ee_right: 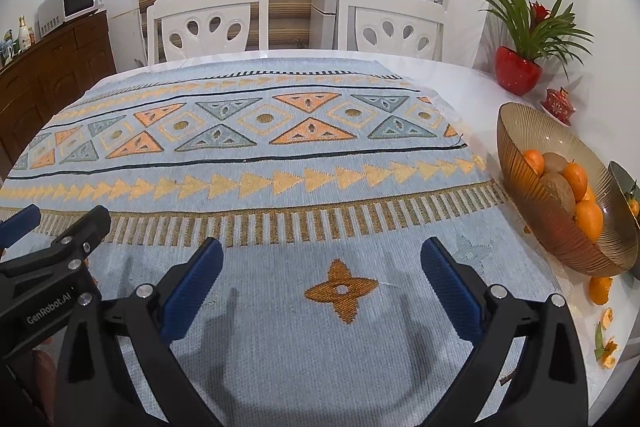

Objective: Organize fruits

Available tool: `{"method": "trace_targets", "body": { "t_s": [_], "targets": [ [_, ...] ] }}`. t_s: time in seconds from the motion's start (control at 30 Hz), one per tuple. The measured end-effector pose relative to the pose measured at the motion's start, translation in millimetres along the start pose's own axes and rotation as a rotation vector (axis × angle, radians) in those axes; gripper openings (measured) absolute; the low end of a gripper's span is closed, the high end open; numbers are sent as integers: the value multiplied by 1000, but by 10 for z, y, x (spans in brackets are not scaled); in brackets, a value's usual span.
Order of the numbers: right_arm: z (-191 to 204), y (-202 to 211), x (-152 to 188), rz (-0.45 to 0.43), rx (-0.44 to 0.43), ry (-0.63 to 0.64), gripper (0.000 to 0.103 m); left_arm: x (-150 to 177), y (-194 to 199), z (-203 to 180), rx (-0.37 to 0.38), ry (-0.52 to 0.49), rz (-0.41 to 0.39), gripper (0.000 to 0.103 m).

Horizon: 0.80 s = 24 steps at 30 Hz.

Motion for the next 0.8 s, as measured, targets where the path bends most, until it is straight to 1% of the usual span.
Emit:
{"method": "trace_targets", "body": {
  "t_s": [0.13,0.5,0.8],
  "targets": [
    [1,-11,10,7,0,-2,98,35,-38,0,3,3,29,100],
    [18,-51,32,27,-3,7,98,59,-64,-1,-12,3,45,100],
    [-5,-100,54,51,-18,-11,98,75,-95,24,-16,13,62,100]
  ]
}}
Point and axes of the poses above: each gripper's, at about its wrist camera, not at the fingertips, and y roughly against the way its jaws point, z to its left, x to its underside, the point moved 10 cm from there along -y, roughly the way its jaws point, and after that the axes turned 4 degrees about x, right-handed, at the moved point
